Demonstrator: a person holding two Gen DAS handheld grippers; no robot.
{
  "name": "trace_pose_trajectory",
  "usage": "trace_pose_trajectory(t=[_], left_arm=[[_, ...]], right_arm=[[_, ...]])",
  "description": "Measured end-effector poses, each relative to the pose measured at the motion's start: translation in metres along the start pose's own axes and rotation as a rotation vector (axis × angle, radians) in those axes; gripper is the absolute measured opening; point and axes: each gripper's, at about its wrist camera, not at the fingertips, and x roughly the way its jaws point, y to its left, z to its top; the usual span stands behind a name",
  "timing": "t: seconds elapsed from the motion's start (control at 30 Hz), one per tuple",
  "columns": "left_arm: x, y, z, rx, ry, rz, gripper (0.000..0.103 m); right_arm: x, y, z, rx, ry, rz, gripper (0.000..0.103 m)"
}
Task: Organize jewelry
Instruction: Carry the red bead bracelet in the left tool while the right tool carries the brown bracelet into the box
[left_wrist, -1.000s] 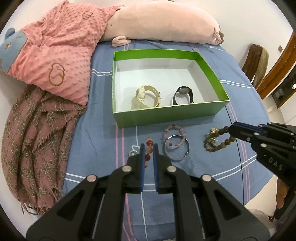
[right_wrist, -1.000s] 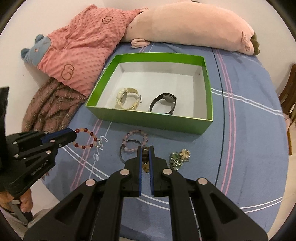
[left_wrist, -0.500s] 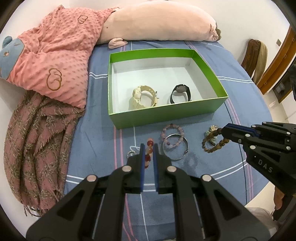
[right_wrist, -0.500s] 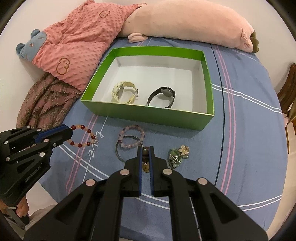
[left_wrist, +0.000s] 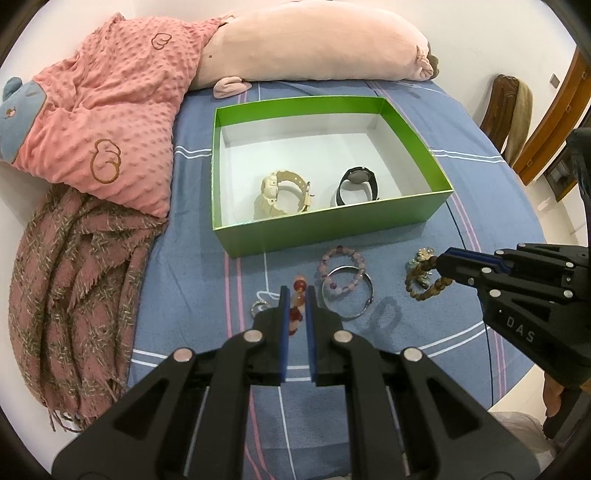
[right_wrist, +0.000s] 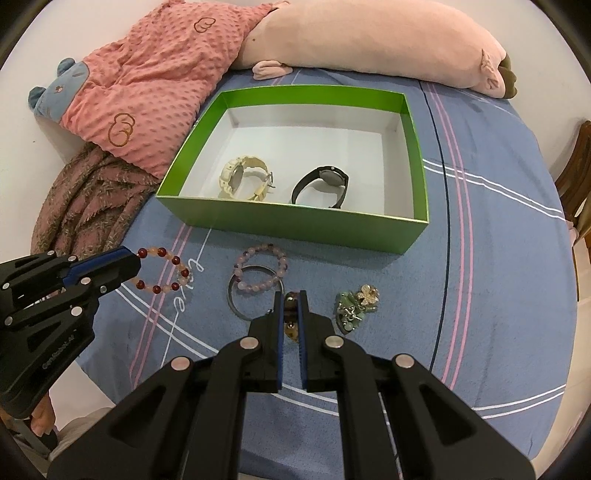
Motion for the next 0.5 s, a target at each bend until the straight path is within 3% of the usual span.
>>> trace_pose_trajectory(t=[0.5], left_arm=[[0.0014,-0.0014,-0.0008,0.013,0.001,-0.005,0.008]], right_arm=[[0.0011,0.0002,0.0001,0.006,-0.001,0.003,0.006]])
